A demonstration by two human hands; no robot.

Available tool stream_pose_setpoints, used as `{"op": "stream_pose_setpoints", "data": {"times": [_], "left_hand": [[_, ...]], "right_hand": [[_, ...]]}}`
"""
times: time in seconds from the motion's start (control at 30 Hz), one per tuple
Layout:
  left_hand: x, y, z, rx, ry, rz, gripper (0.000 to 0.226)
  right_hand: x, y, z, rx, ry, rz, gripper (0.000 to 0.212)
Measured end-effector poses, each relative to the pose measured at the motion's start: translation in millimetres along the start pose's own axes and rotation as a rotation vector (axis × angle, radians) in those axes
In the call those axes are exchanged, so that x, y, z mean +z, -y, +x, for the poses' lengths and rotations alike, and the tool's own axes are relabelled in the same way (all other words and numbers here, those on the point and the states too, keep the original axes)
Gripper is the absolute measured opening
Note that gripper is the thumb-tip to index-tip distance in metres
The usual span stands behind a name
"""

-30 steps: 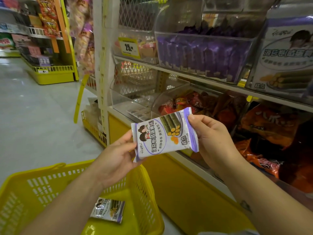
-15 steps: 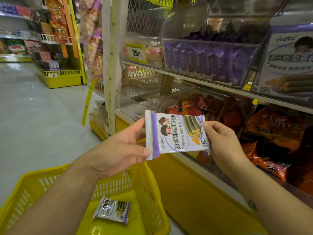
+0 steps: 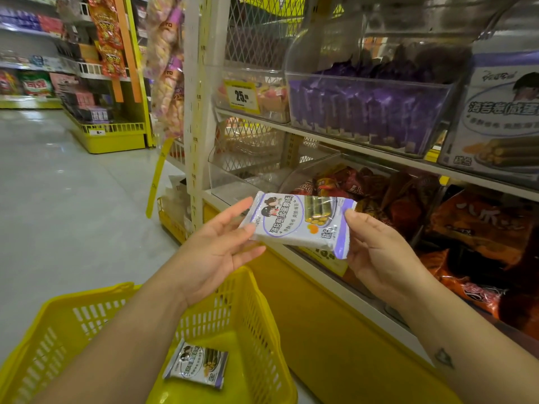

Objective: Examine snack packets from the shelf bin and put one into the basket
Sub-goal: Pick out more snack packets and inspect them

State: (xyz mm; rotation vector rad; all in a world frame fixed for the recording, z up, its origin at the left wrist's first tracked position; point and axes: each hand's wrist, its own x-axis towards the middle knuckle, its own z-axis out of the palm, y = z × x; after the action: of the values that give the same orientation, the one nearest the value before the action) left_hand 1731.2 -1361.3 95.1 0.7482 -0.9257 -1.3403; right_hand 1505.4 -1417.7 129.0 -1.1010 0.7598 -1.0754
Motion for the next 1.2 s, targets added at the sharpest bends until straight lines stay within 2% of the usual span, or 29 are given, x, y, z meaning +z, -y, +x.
{"op": "stream_pose_setpoints", "data": {"times": [0.07,0.2,0.27,0.57,0.7,0.83,0.9,1.07,1.2], "left_hand": [[3,8,2,0.016,-0.072,0.019,0.060],[2,11,7,0.042,-0.195,-0.051,0.054],[-2,8,8,0.059,-0.227,-0.071,0.050],[-4,5,8,0.075,-0.205,-0.112,0.048],[-2,6,9,0.136,-0.202,-0.076,0.053],[2,4,11,0.236,-0.180,0.024,0.061],[6,3,11,0.276,-0.163,0.041,0.061],[15,5,11,0.343,-0.174,0.091,0.050],[17,6,9,0.362,-0.190,0.114,0.039]], "right_hand": [[2,-1,-2,-0.018,0.042,-0.037,0.049],[5,1,-4,0.001,0.157,-0.048,0.040],[4,-1,-4,0.006,0.220,-0.053,0.045],[2,0,-4,-0.044,0.338,-0.111,0.046],[3,0,-6,-0.066,0.272,-0.189,0.037],[2,1,-7,-0.090,0.118,-0.312,0.006],[-1,0,-4,-0.046,0.038,-0.266,0.012],[0,-8,-1,0.222,-0.033,-0.013,0.014],[5,-8,-2,0.350,-0.062,0.253,0.040]]}}
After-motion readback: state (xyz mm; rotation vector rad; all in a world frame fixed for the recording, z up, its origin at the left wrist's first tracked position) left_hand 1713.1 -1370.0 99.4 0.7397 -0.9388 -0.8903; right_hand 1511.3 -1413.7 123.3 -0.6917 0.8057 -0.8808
